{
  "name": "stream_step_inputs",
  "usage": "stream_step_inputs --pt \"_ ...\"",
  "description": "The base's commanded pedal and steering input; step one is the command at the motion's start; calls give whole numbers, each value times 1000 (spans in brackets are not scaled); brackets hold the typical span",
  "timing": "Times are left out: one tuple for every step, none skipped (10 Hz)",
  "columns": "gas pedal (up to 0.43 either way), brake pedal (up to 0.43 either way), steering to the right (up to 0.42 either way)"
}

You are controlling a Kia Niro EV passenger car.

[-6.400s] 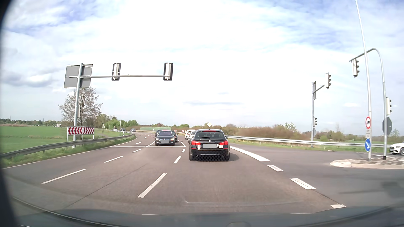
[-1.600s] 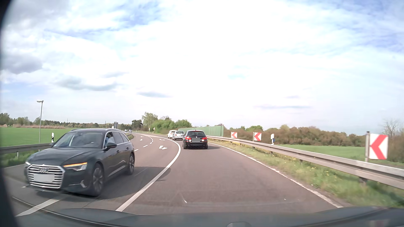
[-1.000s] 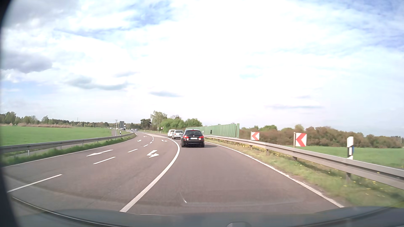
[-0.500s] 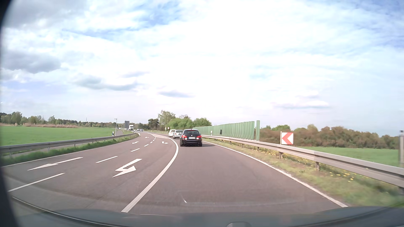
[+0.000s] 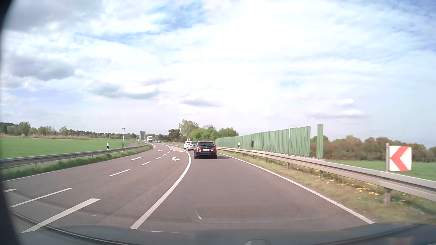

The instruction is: Follow the waypoints while adhering to traffic rules and regulations

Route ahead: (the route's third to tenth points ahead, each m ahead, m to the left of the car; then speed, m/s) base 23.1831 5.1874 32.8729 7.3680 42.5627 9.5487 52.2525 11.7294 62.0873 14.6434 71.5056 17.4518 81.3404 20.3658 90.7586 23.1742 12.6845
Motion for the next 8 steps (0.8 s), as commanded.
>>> stream_step_inputs --pt "228 0 -33" --pt "240 0 -34" --pt "240 0 -34" --pt "248 0 -34" --pt "248 0 -34" --pt "260 0 -34" --pt "260 0 -34" --pt "260 0 -34"
